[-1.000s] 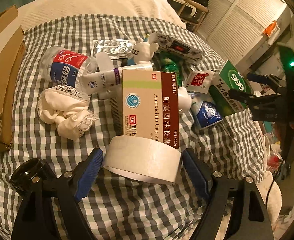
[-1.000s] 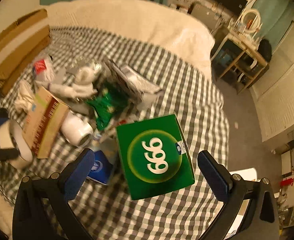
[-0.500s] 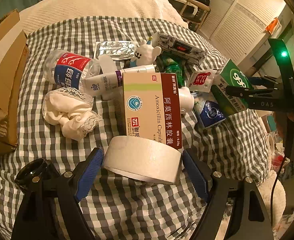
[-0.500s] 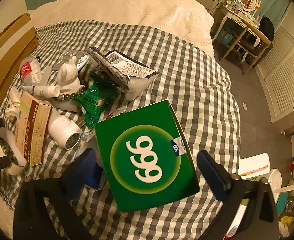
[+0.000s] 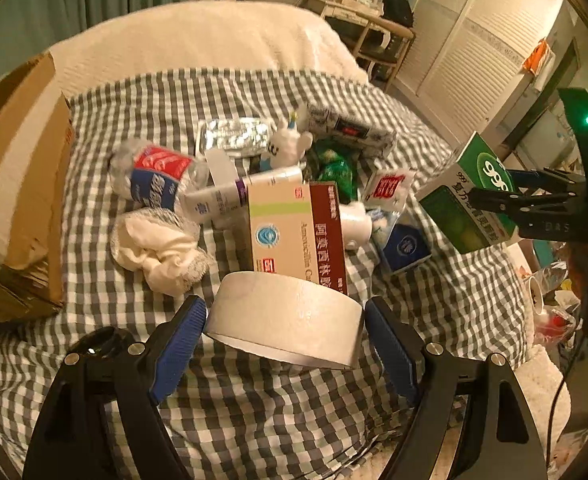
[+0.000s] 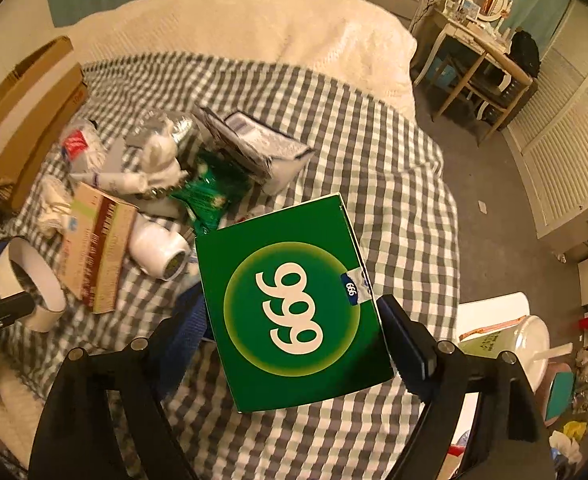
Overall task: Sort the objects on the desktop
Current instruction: 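Lift the tape roll with the left tool while the right tool lifts the green box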
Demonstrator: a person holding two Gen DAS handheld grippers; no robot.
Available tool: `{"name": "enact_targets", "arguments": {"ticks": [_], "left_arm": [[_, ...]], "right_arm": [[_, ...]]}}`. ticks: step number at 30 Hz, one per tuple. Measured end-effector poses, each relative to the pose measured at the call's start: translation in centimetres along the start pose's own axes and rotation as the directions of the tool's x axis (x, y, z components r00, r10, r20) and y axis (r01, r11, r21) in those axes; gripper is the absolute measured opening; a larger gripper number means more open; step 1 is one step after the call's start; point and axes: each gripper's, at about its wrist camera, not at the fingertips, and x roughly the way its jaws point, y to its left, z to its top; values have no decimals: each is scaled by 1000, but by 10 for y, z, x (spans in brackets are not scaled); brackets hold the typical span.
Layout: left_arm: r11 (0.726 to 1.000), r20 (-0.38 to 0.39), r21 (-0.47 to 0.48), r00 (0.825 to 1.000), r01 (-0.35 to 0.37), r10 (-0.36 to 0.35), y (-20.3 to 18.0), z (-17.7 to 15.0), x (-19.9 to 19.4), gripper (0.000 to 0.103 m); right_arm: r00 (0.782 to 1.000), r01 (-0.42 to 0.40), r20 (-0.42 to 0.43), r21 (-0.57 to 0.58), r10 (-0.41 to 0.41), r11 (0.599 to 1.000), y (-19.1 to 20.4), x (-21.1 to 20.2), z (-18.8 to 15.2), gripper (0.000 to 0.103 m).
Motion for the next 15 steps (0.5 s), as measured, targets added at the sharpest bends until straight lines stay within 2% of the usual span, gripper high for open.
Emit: {"name": "enact_targets", "arguments": {"ticks": [5,11,15], "left_arm": [[1000,40,12,999,-1,0,5,3,-21,84],[1000,118,-1,993,-30,30,24,11,-52,84],[999,172,-41,984,-30,36,44,20,-77,84]], "right_arm": [[998,-51,38,50,49,997,4,-34,2,84],[990,-104,98,35,100,994,25,-76,6,84],[985,-106,137,-8,106,994,50,-102,16,84]]}}
